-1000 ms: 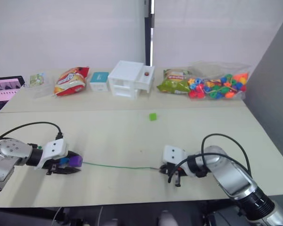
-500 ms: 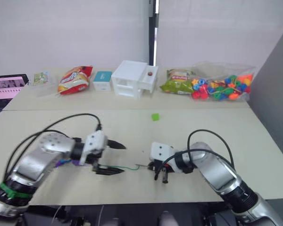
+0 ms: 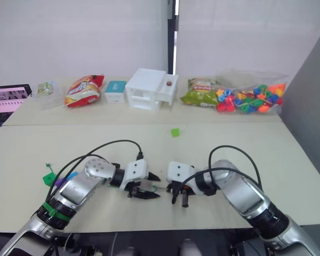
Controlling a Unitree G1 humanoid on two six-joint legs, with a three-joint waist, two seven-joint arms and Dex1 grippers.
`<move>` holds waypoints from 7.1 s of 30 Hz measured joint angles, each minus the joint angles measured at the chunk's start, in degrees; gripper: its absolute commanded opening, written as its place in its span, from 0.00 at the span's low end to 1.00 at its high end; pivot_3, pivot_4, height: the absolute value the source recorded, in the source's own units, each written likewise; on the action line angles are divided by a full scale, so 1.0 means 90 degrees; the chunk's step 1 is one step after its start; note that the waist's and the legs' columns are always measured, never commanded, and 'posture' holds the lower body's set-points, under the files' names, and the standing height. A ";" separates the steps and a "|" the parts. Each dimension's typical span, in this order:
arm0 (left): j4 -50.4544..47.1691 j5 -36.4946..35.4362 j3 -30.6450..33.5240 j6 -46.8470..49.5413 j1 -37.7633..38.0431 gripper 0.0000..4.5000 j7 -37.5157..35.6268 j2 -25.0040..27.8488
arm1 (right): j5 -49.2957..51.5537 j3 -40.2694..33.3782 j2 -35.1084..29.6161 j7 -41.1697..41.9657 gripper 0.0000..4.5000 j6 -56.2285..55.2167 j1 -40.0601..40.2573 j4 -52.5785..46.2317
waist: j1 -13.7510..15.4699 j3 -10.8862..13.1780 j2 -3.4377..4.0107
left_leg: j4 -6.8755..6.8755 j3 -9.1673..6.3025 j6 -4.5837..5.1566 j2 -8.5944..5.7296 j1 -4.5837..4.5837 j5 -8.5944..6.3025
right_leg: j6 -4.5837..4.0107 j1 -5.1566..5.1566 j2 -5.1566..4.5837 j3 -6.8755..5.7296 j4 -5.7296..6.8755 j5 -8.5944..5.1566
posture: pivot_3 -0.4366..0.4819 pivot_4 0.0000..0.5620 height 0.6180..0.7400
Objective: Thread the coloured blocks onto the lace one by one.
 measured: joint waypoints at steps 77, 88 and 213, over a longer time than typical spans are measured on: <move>-0.2106 -0.0880 0.1258 0.1664 0.1482 0.00 0.0785 0.1414 | -0.0728 -0.2519 0.4686 -0.6137 0.26 -0.2221 0.0192 0.3208 | -0.0278 -0.0006 0.0014 | -0.0062 -0.0010 -0.0016 0.0002 -0.0023 0.0009 | -0.0004 -0.0039 -0.0007 0.0003 0.0019 0.0004 | 0.48 0.27 1.00; -0.1677 -0.0872 0.1064 0.1368 0.1165 0.00 0.0476 0.1385 | -0.0674 -0.1130 0.4118 -0.6008 0.26 0.1862 0.2576 -0.2234 | -0.0165 -0.0005 0.0011 | -0.0058 -0.0006 -0.0030 0.0005 0.0016 0.0019 | -0.0004 -0.0007 0.0005 0.0003 -0.0012 -0.0003 | 0.48 0.27 1.00; -0.0928 -0.0146 -0.0382 0.2913 -0.0496 0.00 0.1094 -0.0374 | -0.1462 -0.0251 0.0382 0.0291 0.27 0.0035 0.0299 -0.0075 | 0.0168 -0.0043 -0.0025 | -0.0006 -0.0010 0.0007 -0.0001 0.0069 -0.0001 | 0.0008 0.0120 0.0001 -0.0007 -0.0094 -0.0005 | 0.48 0.27 1.00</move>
